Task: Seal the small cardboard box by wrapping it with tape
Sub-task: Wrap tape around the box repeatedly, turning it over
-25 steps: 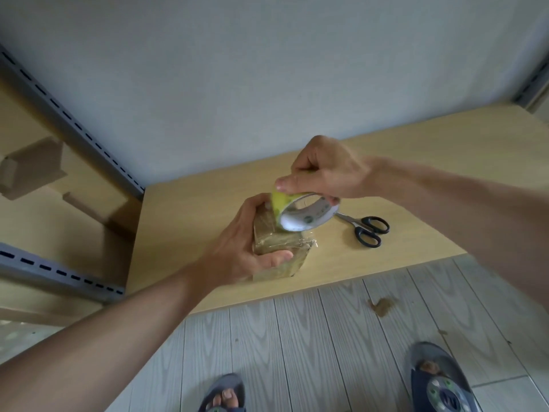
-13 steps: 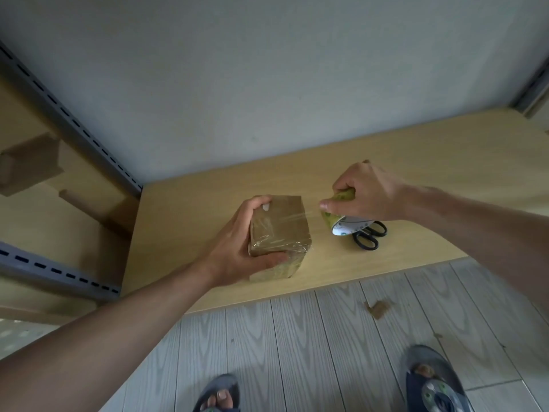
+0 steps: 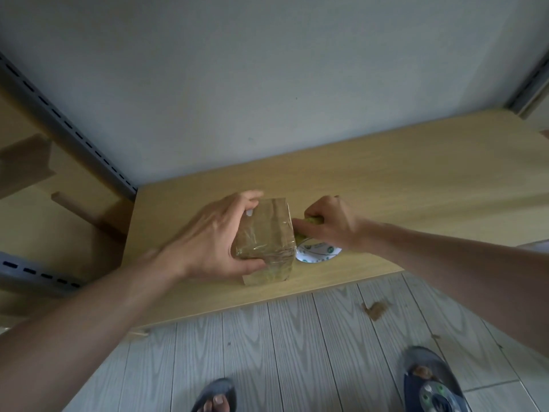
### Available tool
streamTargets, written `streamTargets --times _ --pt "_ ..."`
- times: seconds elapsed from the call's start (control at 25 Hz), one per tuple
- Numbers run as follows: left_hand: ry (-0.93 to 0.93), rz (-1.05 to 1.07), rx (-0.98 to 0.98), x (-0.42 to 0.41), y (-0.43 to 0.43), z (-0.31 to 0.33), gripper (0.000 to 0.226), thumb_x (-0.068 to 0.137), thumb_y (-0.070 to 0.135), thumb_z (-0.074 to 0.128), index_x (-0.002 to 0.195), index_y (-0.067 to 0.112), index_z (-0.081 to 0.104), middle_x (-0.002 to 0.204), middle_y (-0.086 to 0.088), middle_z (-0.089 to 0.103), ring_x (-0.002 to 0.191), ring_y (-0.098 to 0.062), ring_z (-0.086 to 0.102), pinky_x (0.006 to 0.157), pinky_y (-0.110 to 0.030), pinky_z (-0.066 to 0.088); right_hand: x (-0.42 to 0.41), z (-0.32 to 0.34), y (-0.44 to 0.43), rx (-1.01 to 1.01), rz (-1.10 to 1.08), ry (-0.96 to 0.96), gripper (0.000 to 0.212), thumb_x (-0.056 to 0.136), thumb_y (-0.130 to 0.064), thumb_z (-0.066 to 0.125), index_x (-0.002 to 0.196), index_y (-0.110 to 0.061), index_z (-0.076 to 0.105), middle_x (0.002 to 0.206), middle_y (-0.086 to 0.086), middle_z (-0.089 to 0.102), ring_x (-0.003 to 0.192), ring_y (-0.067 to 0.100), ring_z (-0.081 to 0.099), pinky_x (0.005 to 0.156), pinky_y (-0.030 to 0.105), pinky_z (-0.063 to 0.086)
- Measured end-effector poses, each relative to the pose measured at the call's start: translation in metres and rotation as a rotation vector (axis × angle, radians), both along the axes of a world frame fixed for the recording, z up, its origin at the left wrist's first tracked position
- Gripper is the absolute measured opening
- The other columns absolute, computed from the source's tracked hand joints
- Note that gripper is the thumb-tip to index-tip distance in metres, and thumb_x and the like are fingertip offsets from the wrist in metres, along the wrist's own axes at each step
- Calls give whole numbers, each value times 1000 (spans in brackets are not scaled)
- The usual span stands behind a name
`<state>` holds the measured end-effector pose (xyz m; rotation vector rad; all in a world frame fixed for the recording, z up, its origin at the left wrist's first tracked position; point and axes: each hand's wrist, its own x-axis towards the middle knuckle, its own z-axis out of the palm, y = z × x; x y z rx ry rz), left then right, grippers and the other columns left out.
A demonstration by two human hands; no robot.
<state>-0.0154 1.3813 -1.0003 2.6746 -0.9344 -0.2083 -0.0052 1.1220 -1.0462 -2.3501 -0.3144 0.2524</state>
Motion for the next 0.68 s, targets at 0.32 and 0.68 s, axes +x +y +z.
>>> streamTargets --times 0.32,0.68 --pt "-42 47 393 4 -68 9 111 67 78 69 154 40 11 138 -5 39 136 -27 37 104 -60 36 0 18 20 -42 16 37 42 89 -34 68 52 -22 52 51 -4 51 48 14 48 44 25 33" --pt "88 193 -364 2 4 -46 90 73 69 67 147 24 40 130 9 43 112 1 49 92 -24 44 8 52 22 209 52 -58 65 98 -55 50 66 2 52 52 1 49 46 10 47 56 38 51"
